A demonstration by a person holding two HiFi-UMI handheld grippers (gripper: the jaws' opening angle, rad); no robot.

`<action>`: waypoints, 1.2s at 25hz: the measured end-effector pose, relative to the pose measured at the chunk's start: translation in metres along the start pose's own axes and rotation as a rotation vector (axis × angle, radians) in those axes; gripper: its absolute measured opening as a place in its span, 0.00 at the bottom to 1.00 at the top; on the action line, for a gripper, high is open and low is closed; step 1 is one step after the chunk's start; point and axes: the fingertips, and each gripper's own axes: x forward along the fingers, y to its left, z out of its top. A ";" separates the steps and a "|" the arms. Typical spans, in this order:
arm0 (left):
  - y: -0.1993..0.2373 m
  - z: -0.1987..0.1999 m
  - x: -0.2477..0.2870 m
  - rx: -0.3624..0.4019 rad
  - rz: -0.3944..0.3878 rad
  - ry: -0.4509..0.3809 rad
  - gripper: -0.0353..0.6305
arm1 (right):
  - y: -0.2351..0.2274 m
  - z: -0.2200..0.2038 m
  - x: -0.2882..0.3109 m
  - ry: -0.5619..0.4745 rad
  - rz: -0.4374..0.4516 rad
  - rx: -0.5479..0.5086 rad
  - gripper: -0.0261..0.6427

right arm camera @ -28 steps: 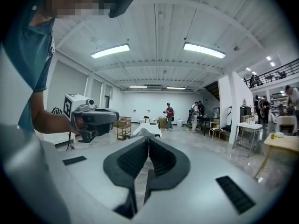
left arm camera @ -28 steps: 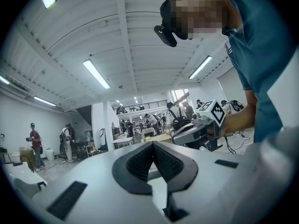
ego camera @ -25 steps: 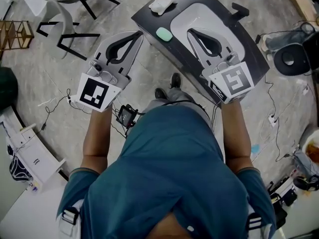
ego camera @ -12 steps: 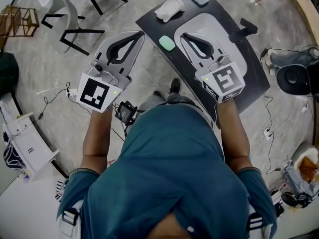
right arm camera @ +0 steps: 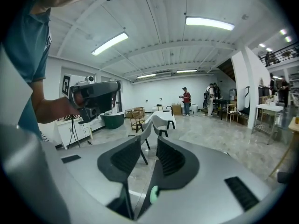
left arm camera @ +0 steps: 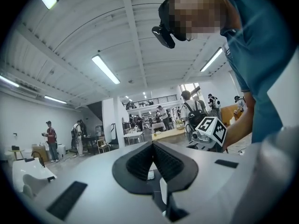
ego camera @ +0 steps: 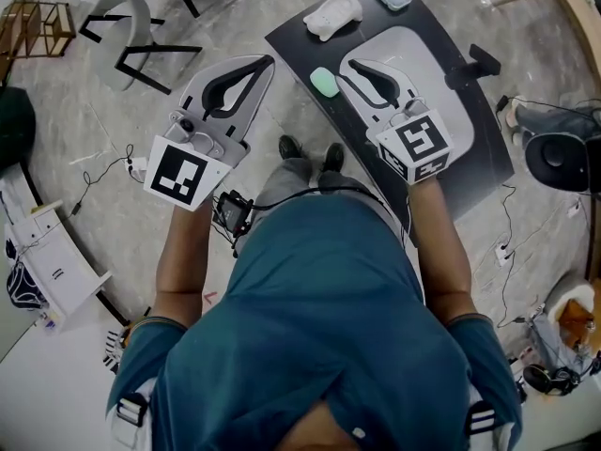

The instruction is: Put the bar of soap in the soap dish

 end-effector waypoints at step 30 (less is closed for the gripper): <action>0.050 -0.025 -0.007 -0.042 -0.016 0.028 0.06 | -0.018 -0.149 0.093 0.323 0.000 0.140 0.49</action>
